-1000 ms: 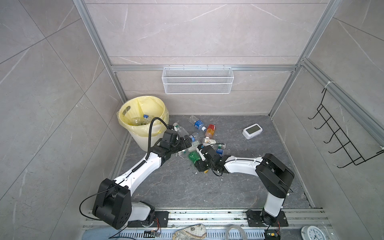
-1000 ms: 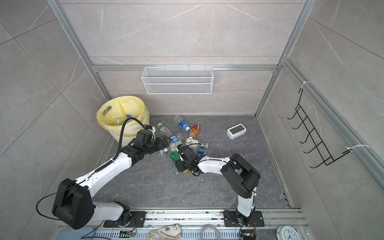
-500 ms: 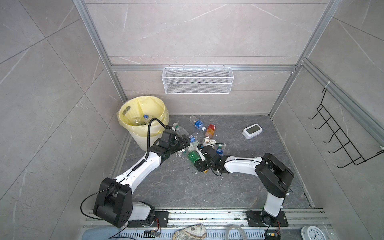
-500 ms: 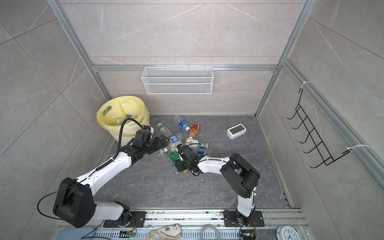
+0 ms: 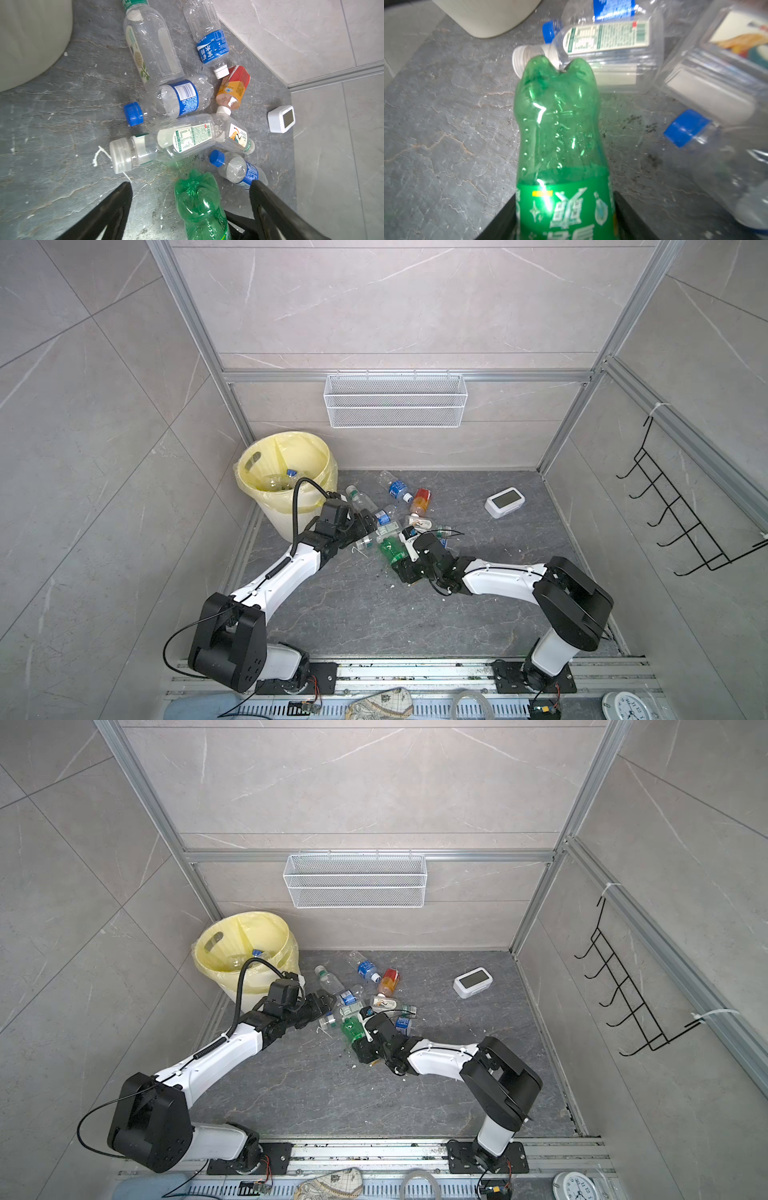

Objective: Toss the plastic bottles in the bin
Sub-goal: 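Lift the green bottle with the right gripper toward the left gripper, then close the left gripper on the green bottle's base while the right gripper holds it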

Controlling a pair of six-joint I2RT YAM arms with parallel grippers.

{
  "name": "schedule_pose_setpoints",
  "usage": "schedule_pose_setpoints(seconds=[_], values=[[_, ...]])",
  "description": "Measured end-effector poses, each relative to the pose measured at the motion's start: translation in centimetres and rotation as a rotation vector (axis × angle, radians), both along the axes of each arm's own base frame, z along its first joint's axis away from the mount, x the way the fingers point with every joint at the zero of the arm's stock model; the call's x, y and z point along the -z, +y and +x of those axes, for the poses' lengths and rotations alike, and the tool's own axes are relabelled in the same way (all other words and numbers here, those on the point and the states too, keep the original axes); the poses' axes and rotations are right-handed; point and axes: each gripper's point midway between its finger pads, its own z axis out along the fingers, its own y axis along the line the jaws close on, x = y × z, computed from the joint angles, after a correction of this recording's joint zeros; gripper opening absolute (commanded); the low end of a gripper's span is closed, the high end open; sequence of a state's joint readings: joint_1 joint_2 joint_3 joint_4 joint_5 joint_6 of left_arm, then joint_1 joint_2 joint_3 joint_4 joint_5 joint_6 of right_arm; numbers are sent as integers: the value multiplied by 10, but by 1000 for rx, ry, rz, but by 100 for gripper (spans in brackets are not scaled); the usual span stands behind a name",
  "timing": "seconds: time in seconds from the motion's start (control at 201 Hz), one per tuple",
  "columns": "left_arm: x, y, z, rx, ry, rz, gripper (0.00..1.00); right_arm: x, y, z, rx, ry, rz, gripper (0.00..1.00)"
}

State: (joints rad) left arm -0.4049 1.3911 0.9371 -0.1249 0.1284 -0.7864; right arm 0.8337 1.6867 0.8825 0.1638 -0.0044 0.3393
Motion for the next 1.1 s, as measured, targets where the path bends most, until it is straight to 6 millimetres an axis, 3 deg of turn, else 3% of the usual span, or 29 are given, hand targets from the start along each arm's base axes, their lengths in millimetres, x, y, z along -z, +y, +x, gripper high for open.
schedule_pose_setpoints(seconds=[0.304,0.642,1.1], values=[[25,-18,0,51,90,-63,85,-7,-5,4,18,-26,21,48],[41,-36,-5,112,143,-103,83,-20,-7,3,18,-61,64,48],[42,-62,-16,194,146,-122,83,-22,-5,3,12,-59,81,48]])
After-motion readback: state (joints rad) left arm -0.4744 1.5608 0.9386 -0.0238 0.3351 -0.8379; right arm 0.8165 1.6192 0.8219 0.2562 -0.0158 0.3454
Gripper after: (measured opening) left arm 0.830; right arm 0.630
